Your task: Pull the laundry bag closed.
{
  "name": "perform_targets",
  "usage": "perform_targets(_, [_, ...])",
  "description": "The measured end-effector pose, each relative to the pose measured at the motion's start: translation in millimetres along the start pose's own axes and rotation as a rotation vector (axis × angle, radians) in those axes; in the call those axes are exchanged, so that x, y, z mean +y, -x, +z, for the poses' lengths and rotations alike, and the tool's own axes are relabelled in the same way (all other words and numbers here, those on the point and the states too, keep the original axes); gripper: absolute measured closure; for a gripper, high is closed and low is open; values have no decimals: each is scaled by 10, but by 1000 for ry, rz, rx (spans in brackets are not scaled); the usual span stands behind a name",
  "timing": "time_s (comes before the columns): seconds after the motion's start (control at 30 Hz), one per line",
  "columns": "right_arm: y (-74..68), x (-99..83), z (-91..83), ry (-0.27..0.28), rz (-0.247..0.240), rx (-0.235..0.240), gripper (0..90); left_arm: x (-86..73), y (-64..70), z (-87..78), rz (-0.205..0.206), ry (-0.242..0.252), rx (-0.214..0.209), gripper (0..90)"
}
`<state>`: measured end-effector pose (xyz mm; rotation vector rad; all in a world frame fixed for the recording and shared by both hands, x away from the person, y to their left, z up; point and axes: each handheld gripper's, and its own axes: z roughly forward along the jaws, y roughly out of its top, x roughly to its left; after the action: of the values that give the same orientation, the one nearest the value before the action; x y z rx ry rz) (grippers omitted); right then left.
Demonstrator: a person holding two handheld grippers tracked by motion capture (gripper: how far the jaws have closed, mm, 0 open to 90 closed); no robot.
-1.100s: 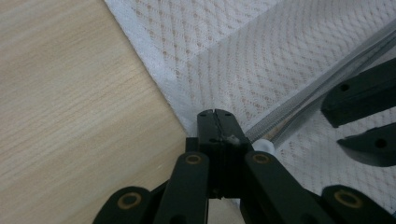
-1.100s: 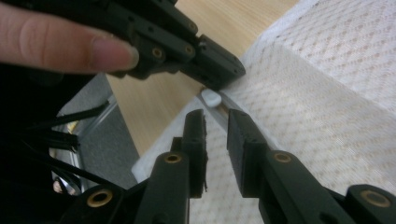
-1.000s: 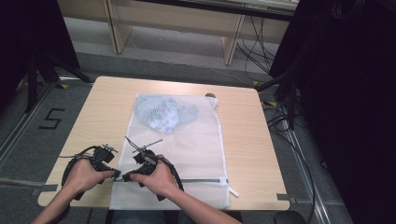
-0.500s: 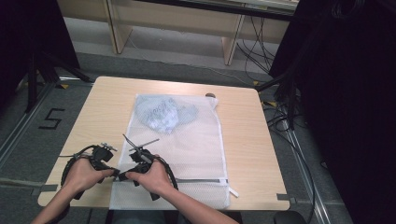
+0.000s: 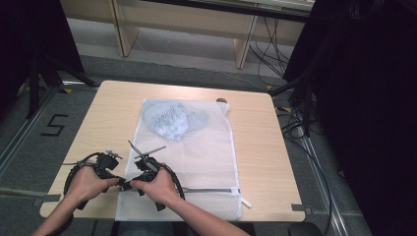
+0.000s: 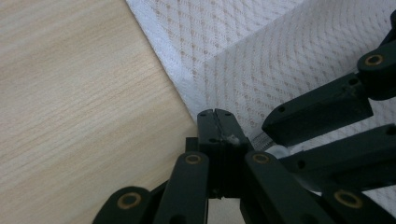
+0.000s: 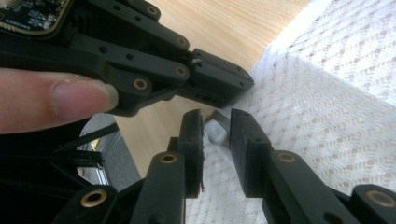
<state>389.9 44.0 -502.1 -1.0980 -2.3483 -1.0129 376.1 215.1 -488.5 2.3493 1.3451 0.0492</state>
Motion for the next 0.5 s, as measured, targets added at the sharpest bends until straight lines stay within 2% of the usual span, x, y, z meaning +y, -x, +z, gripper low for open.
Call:
perform_targets(0.03, [-20, 5, -6, -12, 22, 2, 753, -1, -2, -1, -1, -1, -1, 897])
perform_targets(0.1, [-12, 13, 7, -8, 7, 4, 754, 0, -7, -1, -3, -1, -6, 897])
perform_targets(0.13, [-20, 14, 9, -12, 23, 2, 755, 1, -9, -2, -1, -4, -5, 897])
perform_targets(0.37, [-25, 14, 42, -17, 12, 2, 800, 3, 20, 3, -2, -5, 5, 897])
perform_targets(0.4, [-26, 14, 46, -20, 14, 5, 813, 3, 29, 6, 2, 0, 8, 897])
perform_targets(0.43, [-25, 14, 49, -20, 15, 7, 829, 9, 22, 10, 28, -1, 6, 897])
perform_targets(0.5, [-13, 13, 53, -15, 27, 1, 843, 5, 49, 7, 20, -3, 18, 897])
